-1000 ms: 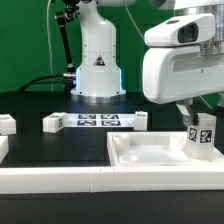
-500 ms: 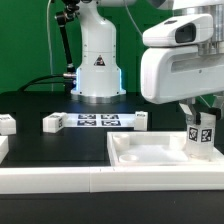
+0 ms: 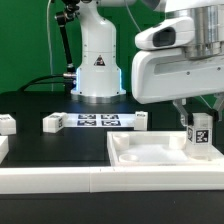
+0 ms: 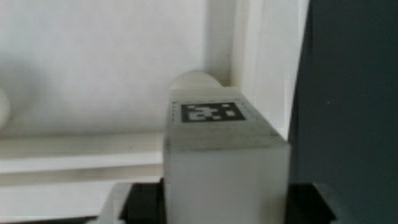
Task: Assemble square table
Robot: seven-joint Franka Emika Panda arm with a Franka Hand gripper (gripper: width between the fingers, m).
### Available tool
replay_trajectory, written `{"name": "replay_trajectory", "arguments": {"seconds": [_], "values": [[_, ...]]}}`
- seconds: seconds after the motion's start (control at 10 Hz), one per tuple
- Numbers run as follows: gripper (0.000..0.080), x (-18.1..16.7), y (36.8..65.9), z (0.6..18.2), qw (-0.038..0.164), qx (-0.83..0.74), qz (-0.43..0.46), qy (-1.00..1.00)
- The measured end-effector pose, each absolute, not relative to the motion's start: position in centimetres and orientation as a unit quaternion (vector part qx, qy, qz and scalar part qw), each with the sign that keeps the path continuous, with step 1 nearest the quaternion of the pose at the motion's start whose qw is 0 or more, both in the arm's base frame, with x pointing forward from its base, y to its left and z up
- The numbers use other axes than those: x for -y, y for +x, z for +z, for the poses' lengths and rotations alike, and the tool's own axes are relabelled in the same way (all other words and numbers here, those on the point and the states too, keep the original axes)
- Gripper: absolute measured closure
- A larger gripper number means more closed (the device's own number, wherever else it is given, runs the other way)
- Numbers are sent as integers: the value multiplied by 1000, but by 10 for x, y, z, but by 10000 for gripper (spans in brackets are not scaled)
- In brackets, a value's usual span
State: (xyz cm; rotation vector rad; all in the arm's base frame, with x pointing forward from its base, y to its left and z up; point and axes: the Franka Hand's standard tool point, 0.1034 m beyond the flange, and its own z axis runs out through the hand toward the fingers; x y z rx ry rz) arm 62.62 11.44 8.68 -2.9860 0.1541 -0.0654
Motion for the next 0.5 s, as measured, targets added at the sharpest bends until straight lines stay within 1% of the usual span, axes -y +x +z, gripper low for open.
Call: {"name": "replay_trajectory", "arguments": {"seconds": [0.1,0.5], "values": [[505,-113,627,86,81,-97,-24,-992],[505,-111,628,86,82,-278,-13,-957]]}}
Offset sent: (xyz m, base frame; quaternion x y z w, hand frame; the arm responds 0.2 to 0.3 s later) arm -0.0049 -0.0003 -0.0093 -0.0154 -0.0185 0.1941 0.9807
